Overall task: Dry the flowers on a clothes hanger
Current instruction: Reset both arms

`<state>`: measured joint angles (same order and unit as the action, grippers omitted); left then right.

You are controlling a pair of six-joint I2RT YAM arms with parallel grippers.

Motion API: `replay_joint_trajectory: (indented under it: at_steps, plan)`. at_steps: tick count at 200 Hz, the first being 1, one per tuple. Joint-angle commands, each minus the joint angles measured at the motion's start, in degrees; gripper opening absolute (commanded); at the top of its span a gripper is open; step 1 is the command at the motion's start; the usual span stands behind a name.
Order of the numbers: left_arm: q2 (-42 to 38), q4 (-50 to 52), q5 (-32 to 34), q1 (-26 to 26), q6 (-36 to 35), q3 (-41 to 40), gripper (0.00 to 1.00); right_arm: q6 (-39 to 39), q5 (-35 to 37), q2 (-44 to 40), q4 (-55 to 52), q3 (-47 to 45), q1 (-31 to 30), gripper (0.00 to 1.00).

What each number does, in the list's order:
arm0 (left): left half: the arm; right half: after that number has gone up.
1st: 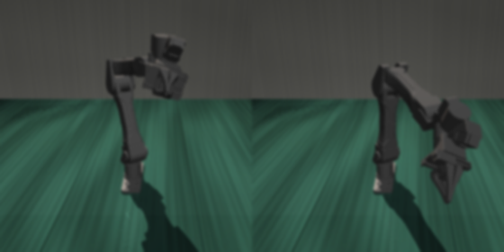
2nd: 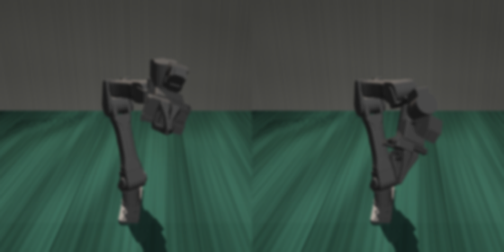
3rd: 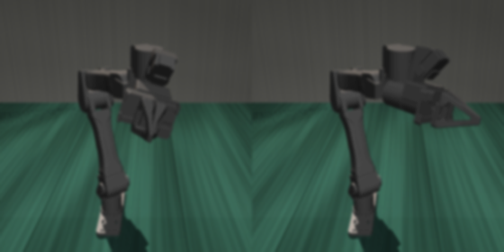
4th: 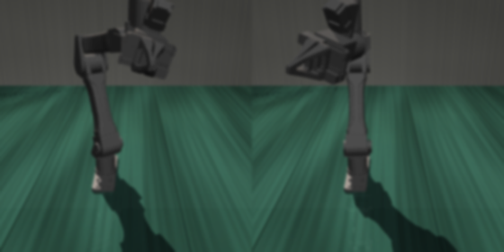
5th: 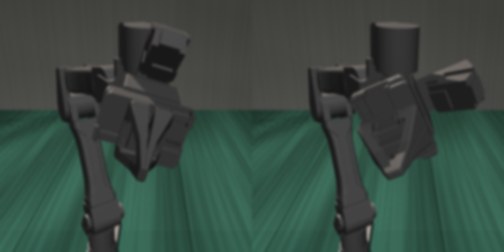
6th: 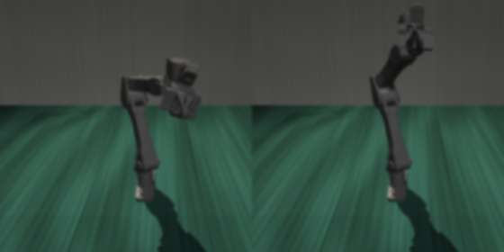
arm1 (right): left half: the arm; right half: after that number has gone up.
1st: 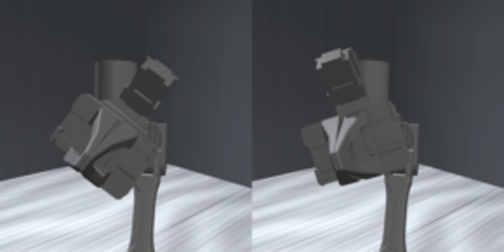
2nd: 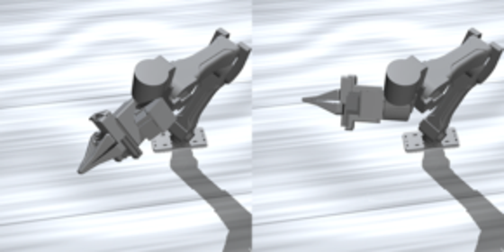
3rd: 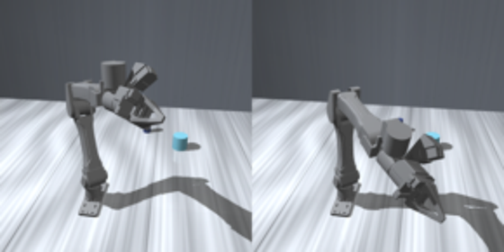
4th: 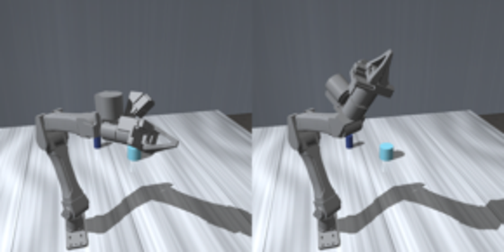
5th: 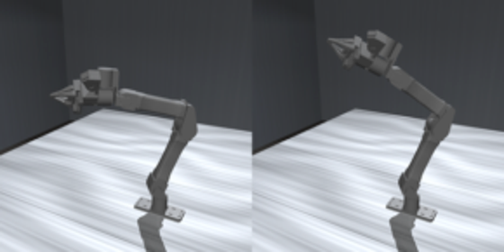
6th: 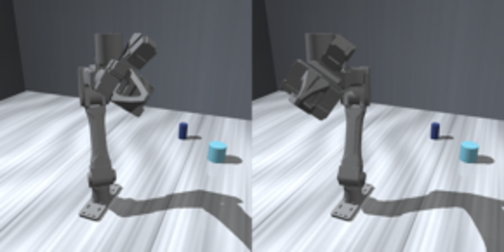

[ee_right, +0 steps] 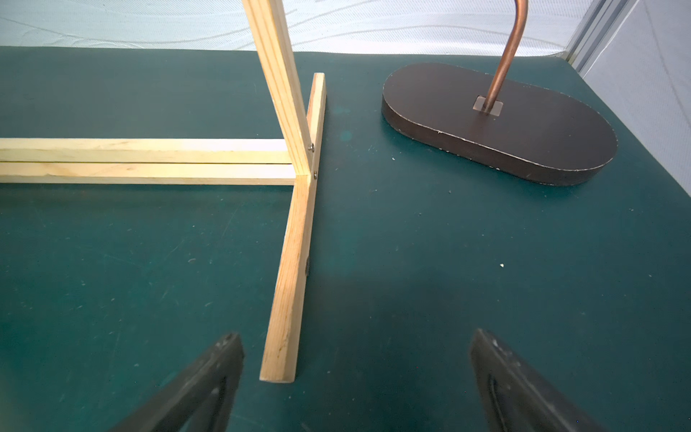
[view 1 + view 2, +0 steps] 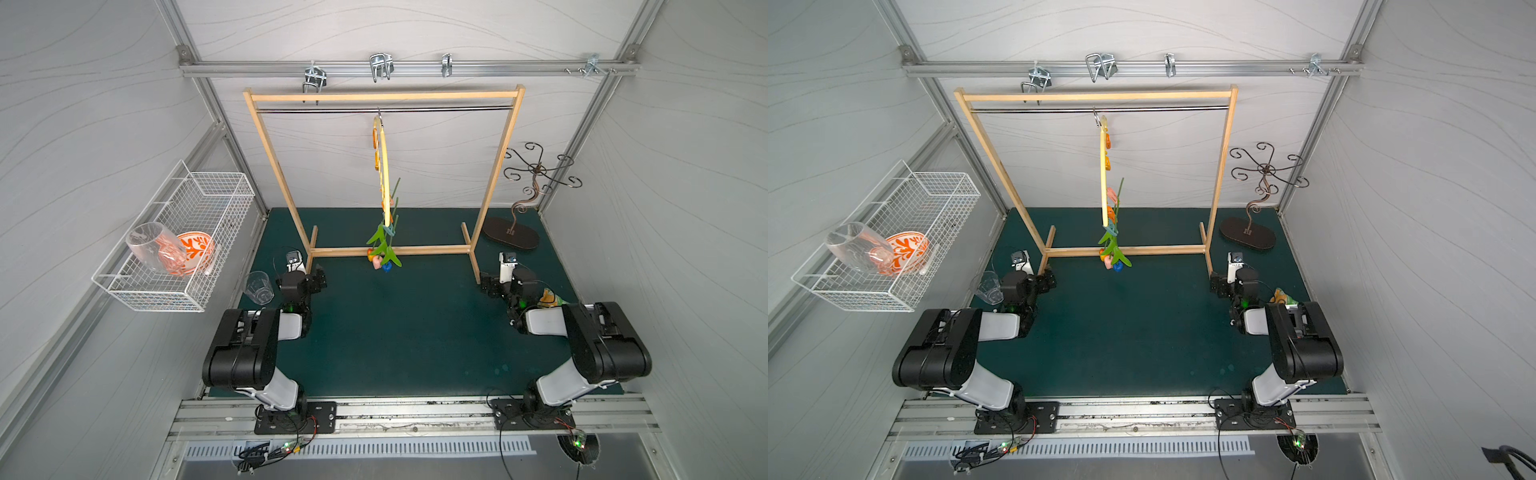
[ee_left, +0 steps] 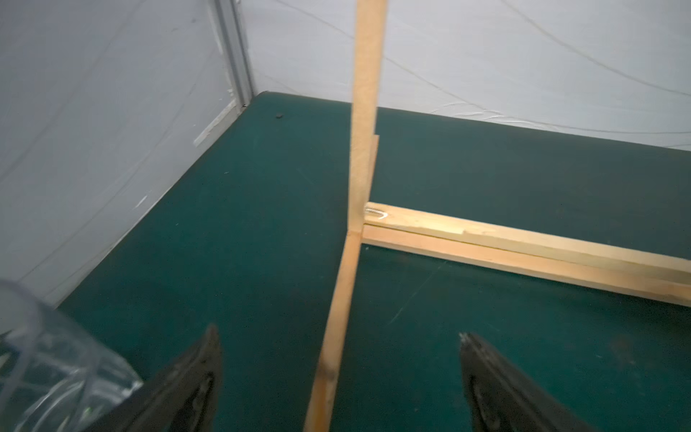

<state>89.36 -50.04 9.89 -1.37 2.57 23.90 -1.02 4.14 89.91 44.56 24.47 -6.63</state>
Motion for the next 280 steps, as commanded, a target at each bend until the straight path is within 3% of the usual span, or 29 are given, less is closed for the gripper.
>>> replay_joint_trajectory:
  at_steps: [1,225,246,280]
  plan:
    - [-0.2,1.6,-2.5,0.6,-1.1,0.3,1.0,-0.4,0.2,-0.1,0.6,0.8,0.0,0.99]
    - [-0.4,2.1,-2.4,1.1,-1.4,0.2,1.0,0.6,-4.1,-0.1,-0.8,1.6,1.9,0.99]
    - [-0.7,3.2,-7.1,-1.1,-0.2,0.5,1.0,0.5,-4.1,0.1,-0.8,1.6,1.9,0.99]
    - [-0.5,3.0,-6.8,-1.0,-0.5,0.6,1.0,0.4,-4.1,0.0,-0.8,1.6,1.9,0.99]
